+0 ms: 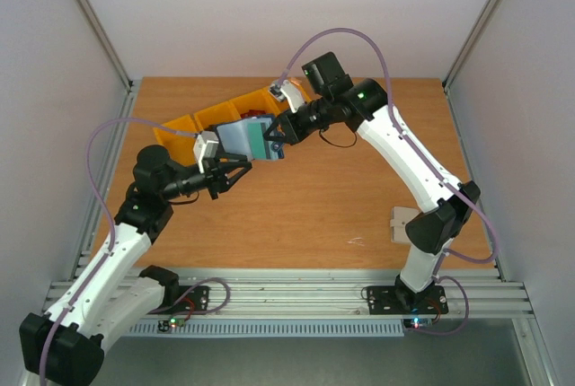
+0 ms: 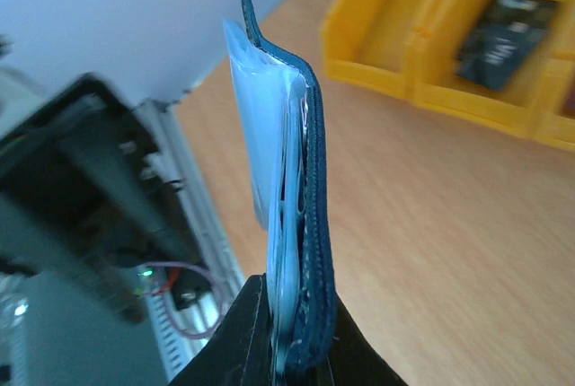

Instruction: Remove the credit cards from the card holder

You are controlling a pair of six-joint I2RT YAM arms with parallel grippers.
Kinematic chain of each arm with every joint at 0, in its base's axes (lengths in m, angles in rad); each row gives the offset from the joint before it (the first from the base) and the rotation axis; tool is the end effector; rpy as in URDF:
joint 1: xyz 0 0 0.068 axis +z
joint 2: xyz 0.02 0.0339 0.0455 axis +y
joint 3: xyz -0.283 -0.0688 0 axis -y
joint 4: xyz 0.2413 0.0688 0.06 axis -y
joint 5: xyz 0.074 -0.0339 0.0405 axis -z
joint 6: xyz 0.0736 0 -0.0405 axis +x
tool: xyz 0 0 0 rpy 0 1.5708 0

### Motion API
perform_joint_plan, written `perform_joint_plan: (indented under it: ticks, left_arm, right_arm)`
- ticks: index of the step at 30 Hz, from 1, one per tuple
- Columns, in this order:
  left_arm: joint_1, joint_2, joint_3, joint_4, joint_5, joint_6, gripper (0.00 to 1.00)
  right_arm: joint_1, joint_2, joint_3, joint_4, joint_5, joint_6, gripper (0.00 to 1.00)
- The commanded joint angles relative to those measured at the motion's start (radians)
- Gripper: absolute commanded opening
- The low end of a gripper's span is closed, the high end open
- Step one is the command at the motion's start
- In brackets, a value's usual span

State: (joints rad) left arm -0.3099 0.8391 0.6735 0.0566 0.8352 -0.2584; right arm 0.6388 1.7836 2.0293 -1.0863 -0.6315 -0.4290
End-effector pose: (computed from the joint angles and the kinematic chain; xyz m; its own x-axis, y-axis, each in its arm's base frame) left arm 0.1752 -0.1134 0.3300 -0.3318 -0.0738 -0.9405 0.8500 0.4090 -0.3320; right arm 0.2858 0.2663 0.4076 -0.2123 -0.5758 -0.7895 -0.9739 0.1910 0.1225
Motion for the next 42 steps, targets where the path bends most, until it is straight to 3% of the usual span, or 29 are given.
perform_joint_plan:
  ticks: [1,13,21,30,37,42]
  left_arm:
    - [0.011,-0.003,0.035,0.048,-0.038,-0.069,0.27]
    - [0.043,-0.017,0.048,0.125,0.095,-0.138,0.27]
    - [-0.025,0.031,0.123,0.185,0.17,-0.119,0.22]
    - [-0.039,0.023,0.139,0.217,0.148,-0.132,0.0]
    - [-0.037,-0.035,0.181,0.068,0.035,-0.05,0.0]
    - [-0.029,0.015,0.209,0.073,0.033,0.005,0.0]
  right_arm:
    - [0.005,-0.113,-0.097,0.158,-0.293,-0.065,0.01]
    - [0.008,-0.159,-0.131,0.142,-0.517,-0.201,0.01]
    - [0.039,-0.117,-0.13,0.225,-0.417,-0.164,0.01]
    - [0.038,-0.07,-0.128,0.226,-0.368,-0.174,0.01]
    - [-0.021,-0.065,-0.124,0.226,-0.501,-0.153,0.02]
    - [-0.062,-0.044,-0.049,0.209,-0.608,-0.155,0.04]
